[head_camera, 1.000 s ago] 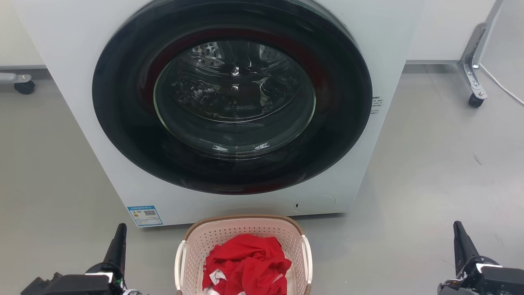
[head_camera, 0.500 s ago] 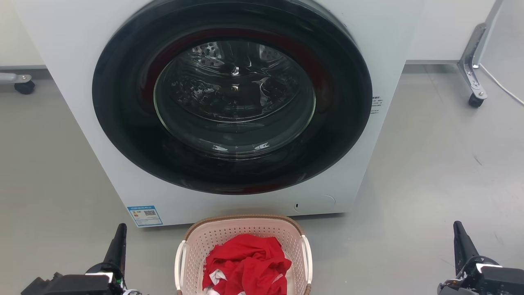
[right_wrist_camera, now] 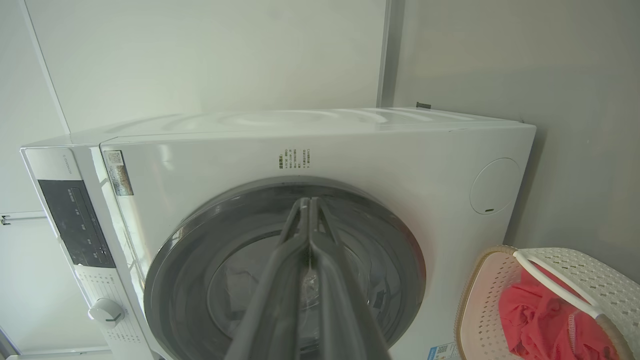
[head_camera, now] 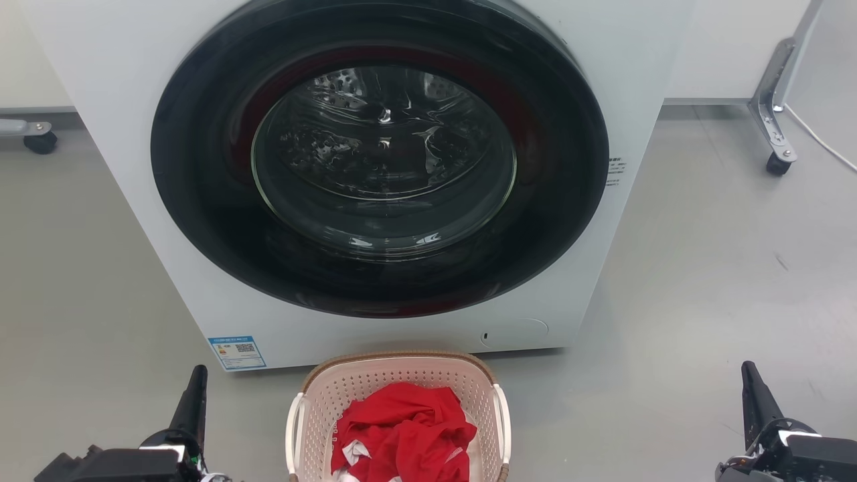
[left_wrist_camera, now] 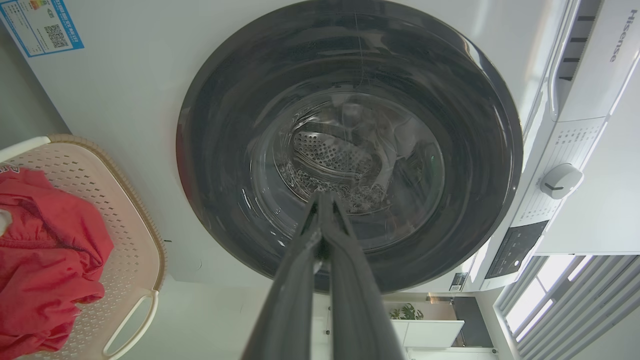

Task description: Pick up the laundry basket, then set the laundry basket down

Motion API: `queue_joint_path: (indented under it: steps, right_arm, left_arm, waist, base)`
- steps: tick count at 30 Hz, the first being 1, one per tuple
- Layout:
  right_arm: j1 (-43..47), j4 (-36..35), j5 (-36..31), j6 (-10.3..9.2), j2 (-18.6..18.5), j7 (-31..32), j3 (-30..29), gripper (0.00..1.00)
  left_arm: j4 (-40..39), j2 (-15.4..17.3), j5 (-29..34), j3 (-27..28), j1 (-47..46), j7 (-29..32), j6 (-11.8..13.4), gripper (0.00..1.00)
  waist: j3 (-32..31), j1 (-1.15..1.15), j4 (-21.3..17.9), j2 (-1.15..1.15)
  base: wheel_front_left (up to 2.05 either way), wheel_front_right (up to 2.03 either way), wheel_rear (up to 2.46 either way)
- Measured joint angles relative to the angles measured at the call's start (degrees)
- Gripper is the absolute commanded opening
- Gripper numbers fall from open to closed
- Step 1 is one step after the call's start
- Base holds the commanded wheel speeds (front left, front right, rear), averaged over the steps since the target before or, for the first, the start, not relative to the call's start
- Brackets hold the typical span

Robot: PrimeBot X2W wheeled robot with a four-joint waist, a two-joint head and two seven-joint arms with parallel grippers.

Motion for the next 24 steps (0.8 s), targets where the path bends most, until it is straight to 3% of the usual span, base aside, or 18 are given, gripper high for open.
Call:
queue_joint_path:
  steps: [24]
  right_arm:
    - [0.0,0.0,0.0,0.0,0.0,0.0,0.0,0.0]
  left_arm:
    - [0.0,0.0,0.0,0.0,0.0,0.0,0.0,0.0]
  waist:
    - [0.0,0.0,0.0,0.0]
  base:
    - [0.0,0.0,0.0]
